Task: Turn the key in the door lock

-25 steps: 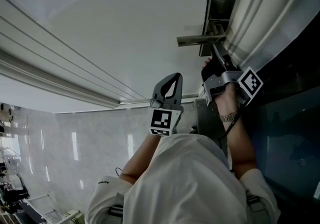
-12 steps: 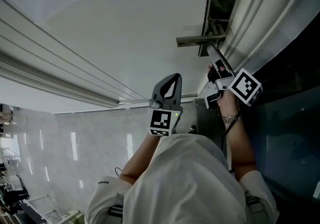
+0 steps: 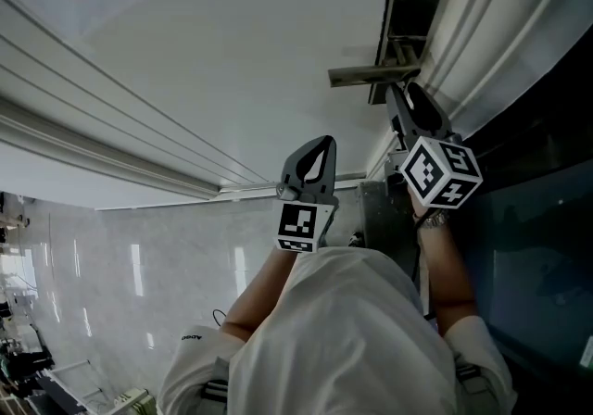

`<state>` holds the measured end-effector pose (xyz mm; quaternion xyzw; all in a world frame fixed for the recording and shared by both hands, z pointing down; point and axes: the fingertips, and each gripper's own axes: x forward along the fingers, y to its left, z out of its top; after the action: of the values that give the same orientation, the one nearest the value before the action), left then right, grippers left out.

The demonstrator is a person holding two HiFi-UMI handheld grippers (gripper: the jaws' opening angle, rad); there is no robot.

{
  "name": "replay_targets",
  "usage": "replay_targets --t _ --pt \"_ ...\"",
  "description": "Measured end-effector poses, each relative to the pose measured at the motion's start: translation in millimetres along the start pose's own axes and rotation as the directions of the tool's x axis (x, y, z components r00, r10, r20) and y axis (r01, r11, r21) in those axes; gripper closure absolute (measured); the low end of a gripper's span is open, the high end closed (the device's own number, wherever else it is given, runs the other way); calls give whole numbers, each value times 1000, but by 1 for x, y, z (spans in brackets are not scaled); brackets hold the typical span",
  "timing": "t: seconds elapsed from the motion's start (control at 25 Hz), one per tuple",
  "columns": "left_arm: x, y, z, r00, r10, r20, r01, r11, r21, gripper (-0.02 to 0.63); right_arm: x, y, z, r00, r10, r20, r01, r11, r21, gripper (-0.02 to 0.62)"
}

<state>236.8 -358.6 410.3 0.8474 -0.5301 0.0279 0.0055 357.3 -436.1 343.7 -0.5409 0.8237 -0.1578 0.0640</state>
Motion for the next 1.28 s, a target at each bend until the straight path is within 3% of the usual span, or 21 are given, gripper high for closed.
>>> replay_targets --t 0.24,0.48,0.68,0.84,1.28 --pt "-1 1 0 1000 3 1 -3 1000 2 597 6 -5 -3 999 31 -14 -28 982 188 430" --pt "-3 8 0 1000 16 0 -16 1000 2 597 7 -8 -3 1000 11 -13 -6 948 319 559" --pt "-3 8 -1 1000 17 -1 -17 1000 1 597 7 -10 -4 1000 12 -5 -8 872 489 568" --pt "-3 7 0 1000 14 -1 -14 1000 2 597 7 -12 -6 1000 18 12 -22 782 622 575" --pt "-6 7 0 1000 14 2 -14 1000 0 597 5 -14 -8 999 -7 52 -36 628 777 574"
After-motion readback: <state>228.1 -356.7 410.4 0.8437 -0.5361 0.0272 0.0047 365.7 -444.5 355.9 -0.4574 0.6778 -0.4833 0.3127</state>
